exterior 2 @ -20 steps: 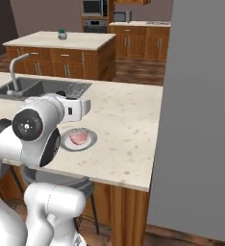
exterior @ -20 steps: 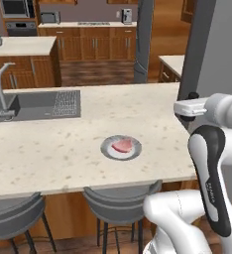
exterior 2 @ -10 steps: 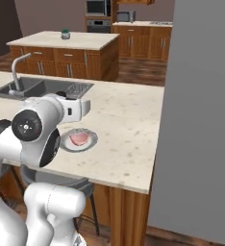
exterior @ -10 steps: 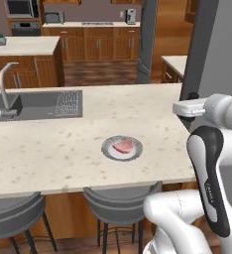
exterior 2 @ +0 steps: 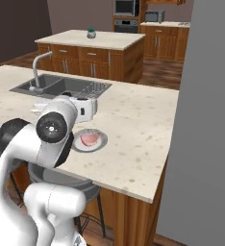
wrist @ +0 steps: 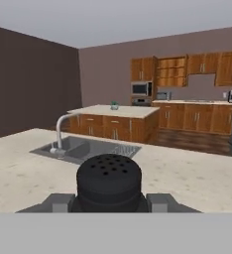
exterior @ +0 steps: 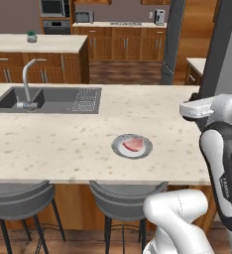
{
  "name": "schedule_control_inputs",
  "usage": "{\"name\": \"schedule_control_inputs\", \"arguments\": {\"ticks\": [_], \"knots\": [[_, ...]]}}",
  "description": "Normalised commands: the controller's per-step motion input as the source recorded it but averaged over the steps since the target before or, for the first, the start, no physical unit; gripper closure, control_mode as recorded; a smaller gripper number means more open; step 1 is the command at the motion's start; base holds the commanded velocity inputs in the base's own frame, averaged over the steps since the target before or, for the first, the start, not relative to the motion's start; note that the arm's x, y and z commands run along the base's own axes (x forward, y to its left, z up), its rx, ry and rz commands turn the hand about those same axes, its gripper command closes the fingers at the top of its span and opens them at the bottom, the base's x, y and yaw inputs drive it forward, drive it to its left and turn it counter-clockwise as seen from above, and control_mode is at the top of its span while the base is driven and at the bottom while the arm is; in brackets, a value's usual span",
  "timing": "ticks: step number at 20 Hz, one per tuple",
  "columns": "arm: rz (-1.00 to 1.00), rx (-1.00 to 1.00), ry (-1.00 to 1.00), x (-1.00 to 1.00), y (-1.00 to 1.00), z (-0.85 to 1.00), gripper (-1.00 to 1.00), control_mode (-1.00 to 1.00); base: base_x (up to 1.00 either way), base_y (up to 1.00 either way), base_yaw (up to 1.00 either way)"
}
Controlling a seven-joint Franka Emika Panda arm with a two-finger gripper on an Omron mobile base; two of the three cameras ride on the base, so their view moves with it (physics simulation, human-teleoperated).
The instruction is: Retrieve the shaker from the cabinet and place it next the steak on a plate on the dining table.
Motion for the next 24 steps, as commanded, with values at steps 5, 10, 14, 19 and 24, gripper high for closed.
{"name": "schedule_control_inputs", "arguments": {"ticks": [5,10,14,19,24], "knots": [[0.33,0.00,0.00,0.06,-0.29,-0.36,1.00,-1.00,0.00,0.00,0.00],[0.32,-0.03,0.03,0.13,-0.11,-0.65,1.00,-1.00,0.00,0.00,0.00],[0.30,0.01,0.06,0.28,-0.12,-0.66,1.00,-1.00,0.00,0.00,0.00],[0.18,-0.01,0.02,0.43,-0.11,-0.39,1.00,-1.00,0.00,0.00,0.00],[0.05,-0.04,0.02,0.63,-0.01,-0.43,1.00,-1.00,0.00,0.00,0.00]]}}
